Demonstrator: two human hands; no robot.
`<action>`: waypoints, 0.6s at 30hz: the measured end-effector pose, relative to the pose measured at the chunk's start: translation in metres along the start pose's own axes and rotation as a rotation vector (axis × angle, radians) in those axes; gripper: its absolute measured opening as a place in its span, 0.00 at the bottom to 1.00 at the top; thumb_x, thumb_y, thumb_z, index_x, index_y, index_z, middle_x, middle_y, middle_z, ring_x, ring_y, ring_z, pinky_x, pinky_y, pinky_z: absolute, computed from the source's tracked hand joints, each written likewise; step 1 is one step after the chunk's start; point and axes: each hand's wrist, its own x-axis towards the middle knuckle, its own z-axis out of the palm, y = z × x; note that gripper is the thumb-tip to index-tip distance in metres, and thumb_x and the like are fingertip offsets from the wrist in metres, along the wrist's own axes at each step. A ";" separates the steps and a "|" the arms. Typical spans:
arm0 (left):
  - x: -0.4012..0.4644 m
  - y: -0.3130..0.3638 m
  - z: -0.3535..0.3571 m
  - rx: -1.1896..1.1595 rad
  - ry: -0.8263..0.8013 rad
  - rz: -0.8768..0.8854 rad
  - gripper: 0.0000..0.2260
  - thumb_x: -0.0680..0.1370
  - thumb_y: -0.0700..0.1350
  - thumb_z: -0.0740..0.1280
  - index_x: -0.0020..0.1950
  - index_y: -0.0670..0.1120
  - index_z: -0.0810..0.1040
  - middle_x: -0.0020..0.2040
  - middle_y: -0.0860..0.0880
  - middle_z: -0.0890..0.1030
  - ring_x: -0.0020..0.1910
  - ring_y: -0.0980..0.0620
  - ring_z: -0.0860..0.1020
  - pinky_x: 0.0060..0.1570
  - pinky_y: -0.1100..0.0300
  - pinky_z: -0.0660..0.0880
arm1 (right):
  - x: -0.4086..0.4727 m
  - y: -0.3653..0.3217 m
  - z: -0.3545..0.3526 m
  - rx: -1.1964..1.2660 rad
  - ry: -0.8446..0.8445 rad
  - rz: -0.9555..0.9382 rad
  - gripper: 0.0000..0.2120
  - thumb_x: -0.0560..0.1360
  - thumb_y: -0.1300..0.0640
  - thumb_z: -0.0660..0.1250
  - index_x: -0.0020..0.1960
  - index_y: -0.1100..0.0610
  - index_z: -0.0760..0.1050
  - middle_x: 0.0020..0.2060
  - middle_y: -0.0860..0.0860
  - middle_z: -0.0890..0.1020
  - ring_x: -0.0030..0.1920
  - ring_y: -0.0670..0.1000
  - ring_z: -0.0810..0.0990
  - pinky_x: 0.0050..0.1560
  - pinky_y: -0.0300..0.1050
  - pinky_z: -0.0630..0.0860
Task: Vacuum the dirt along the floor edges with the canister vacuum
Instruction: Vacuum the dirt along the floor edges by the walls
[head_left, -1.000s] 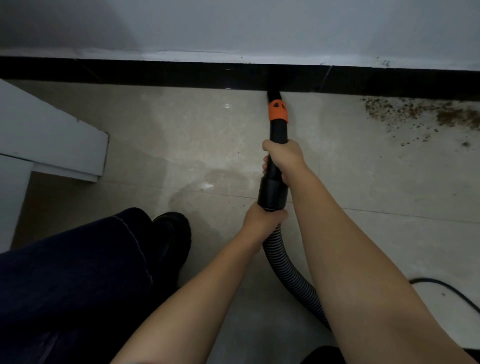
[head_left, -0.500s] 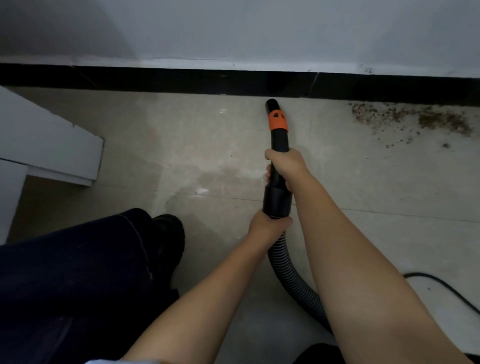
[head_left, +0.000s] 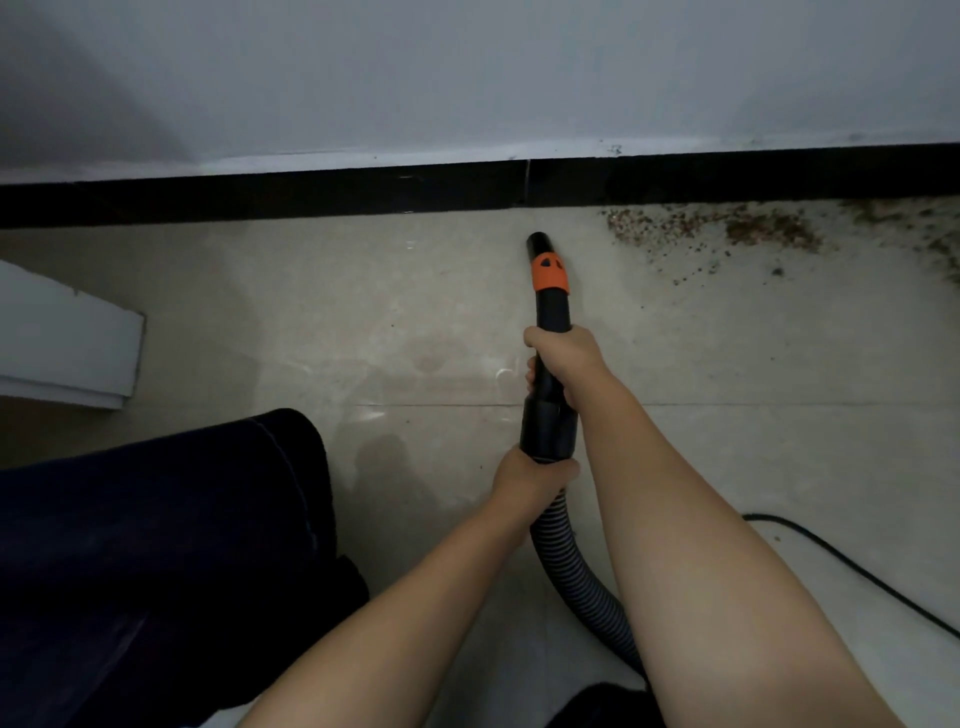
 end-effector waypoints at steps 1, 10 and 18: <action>-0.002 -0.001 0.001 -0.001 -0.002 0.001 0.15 0.73 0.40 0.70 0.59 0.41 0.77 0.54 0.41 0.81 0.50 0.46 0.79 0.46 0.58 0.75 | -0.001 0.001 -0.002 0.001 -0.002 0.000 0.07 0.72 0.63 0.65 0.49 0.60 0.69 0.30 0.55 0.73 0.26 0.51 0.72 0.28 0.42 0.73; -0.002 0.012 0.010 -0.001 -0.105 -0.014 0.14 0.72 0.40 0.70 0.58 0.41 0.78 0.54 0.40 0.81 0.54 0.43 0.80 0.53 0.53 0.77 | -0.003 -0.013 -0.019 0.010 0.076 0.023 0.08 0.73 0.64 0.65 0.50 0.62 0.69 0.29 0.56 0.73 0.25 0.52 0.72 0.27 0.42 0.73; 0.001 0.021 0.014 -0.160 -0.160 -0.143 0.08 0.72 0.38 0.68 0.50 0.40 0.78 0.39 0.44 0.79 0.38 0.47 0.76 0.39 0.56 0.73 | -0.002 -0.028 -0.006 -0.173 0.146 0.020 0.10 0.73 0.62 0.65 0.53 0.61 0.69 0.31 0.55 0.75 0.27 0.51 0.74 0.29 0.42 0.73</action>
